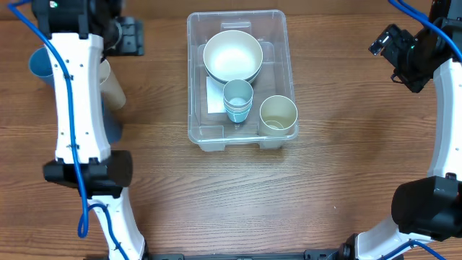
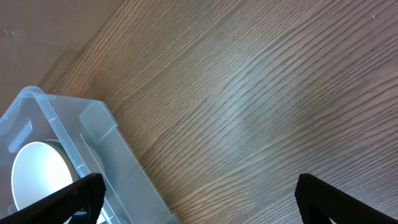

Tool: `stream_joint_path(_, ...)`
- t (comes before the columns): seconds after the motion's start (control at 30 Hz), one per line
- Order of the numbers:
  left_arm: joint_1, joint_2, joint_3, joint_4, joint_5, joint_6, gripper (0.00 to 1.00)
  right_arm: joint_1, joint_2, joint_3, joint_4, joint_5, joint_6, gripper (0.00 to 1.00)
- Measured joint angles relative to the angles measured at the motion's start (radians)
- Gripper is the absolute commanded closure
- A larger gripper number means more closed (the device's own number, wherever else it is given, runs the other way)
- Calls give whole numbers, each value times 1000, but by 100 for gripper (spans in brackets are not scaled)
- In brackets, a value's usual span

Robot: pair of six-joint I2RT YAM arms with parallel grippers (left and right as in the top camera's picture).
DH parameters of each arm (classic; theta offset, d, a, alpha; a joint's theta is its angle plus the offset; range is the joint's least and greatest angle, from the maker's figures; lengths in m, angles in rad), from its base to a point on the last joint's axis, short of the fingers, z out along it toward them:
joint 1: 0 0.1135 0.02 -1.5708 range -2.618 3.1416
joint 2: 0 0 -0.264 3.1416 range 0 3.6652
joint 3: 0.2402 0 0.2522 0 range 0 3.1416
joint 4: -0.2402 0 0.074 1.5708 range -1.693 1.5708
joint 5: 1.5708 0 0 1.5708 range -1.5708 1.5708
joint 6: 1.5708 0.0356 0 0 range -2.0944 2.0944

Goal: Pack container
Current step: 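Move the left gripper back to the second cream tumbler and grasp it, then carry the second cream tumbler into the bin onto the first tumbler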

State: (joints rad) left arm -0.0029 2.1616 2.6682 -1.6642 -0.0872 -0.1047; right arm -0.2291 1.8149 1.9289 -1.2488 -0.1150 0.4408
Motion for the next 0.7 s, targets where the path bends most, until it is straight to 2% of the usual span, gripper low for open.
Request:
stream_joint_path(0.13,44,0,-148,49,-35,-29,23,0,0,0,0,0,0,0)
stream_joint_path(0.43,46,0,-373,225,-101,-42,21,0,0,0,0,0,0,0)
stream_joint_path(0.63,46,0,-472,326,-116,-35,27,0,0,0,0,0,0,0)
stream_joint_path(0.7,46,0,-497,354,-117,-30,32,0,0,0,0,0,0,0)
